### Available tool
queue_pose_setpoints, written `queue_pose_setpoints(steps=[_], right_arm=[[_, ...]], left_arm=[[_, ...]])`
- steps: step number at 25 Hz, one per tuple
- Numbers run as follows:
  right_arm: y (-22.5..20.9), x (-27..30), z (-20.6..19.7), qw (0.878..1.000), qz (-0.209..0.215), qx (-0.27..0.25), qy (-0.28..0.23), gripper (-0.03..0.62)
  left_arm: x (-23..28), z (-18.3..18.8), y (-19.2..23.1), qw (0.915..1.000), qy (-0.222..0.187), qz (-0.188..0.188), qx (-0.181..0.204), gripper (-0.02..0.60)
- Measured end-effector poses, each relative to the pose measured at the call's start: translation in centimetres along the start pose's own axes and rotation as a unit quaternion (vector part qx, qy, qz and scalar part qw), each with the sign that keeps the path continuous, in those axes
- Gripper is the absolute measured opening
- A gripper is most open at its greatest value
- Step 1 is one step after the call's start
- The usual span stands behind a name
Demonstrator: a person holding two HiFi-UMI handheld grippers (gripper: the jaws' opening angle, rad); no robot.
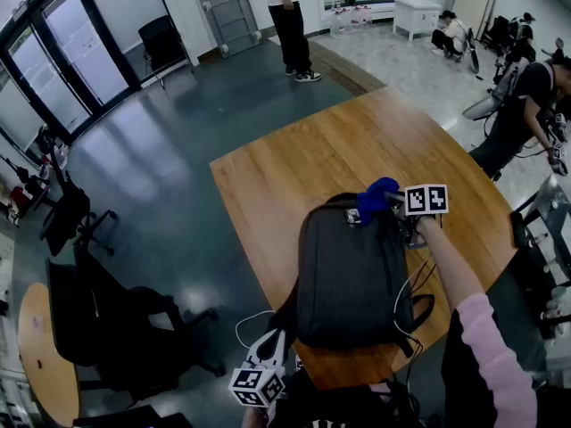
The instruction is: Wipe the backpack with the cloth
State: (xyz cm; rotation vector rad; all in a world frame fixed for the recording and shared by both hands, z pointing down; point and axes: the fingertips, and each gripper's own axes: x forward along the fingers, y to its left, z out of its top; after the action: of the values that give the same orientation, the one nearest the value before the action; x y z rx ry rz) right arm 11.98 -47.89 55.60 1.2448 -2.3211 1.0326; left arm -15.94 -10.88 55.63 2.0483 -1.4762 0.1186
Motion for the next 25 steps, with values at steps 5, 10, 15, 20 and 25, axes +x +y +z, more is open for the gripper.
queue_pose_setpoints(steps=[5,10,15,20,25], right_arm=[[-4.3,-4.4,-0.3,0.997,-0.001,0.066,-0.049,0.054],[-6.5,-7.0,-1.8,0.995,0.005,0.075,-0.062,0.054],[-7.4,-9.6,-2.7,0.993,0.023,0.081,-0.079,0.054],[-5.3,-13.5,-4.0,0.991,0.074,0.059,-0.095,0.054],[-3.3,-17.3,-6.6,0.981,0.128,0.07,-0.125,0.054]], left_arm=[[0.2,-0.1,-2.0,1.0,0.0,-0.002,0.01,-0.002],[0.1,-0.8,-3.9,0.9998,0.006,0.0,0.021,-0.002],[-0.3,-1.6,-6.4,0.9995,0.005,0.006,0.03,-0.002],[-0.9,-3.3,-9.5,0.9993,0.005,0.014,0.034,-0.002],[-1.6,-7.2,-13.2,0.999,0.014,0.02,0.036,-0.002]])
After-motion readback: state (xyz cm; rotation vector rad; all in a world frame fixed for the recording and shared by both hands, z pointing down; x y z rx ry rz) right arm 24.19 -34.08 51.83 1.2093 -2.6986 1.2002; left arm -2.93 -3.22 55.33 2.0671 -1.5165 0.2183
